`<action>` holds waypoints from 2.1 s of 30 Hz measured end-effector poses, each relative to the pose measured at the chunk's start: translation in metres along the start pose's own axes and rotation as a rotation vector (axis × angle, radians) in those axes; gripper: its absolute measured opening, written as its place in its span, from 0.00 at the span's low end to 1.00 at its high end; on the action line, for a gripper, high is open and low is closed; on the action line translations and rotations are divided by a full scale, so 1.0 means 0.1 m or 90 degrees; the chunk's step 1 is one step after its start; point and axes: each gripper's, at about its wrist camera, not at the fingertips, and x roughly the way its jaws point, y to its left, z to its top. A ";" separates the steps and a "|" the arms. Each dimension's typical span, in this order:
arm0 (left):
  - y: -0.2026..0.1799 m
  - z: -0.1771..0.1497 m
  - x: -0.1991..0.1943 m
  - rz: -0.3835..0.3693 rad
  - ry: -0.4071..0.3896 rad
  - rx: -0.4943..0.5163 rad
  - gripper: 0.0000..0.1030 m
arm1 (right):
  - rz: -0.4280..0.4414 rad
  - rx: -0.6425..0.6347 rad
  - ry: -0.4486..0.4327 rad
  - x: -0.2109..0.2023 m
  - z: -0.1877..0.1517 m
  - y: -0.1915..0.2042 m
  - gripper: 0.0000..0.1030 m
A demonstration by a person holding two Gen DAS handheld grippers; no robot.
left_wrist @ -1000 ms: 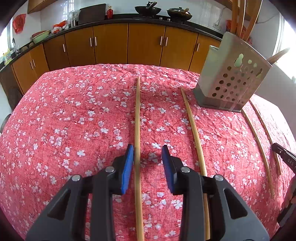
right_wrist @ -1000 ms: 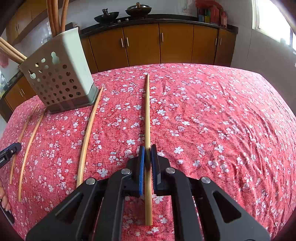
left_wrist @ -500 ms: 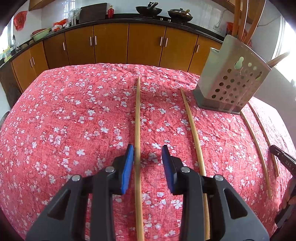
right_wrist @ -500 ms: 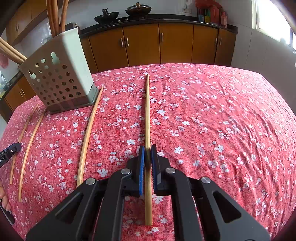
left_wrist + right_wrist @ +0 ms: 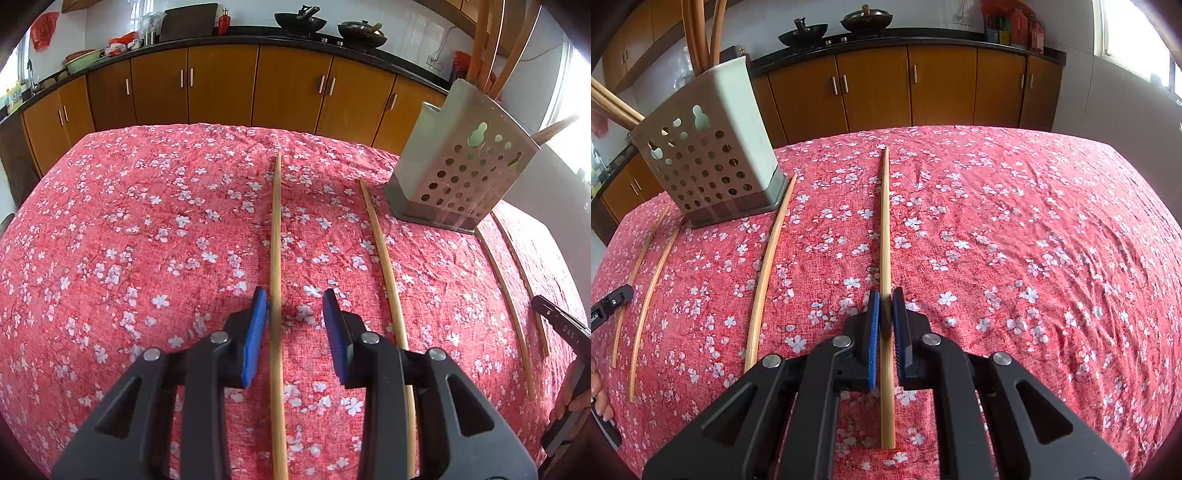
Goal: Organize utensils
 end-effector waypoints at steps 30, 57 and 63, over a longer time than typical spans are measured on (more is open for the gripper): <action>-0.02 0.06 -0.85 0.003 -0.073 0.062 0.08 | 0.019 0.025 -0.146 -0.90 0.00 -0.14 0.07; -0.78 0.99 -2.25 -0.159 -0.268 0.104 0.07 | 0.221 0.038 -0.365 -2.40 0.85 0.10 0.07; -1.07 1.25 -2.42 -0.163 -0.360 0.092 0.07 | 0.226 0.015 -0.444 -2.54 1.04 0.42 0.07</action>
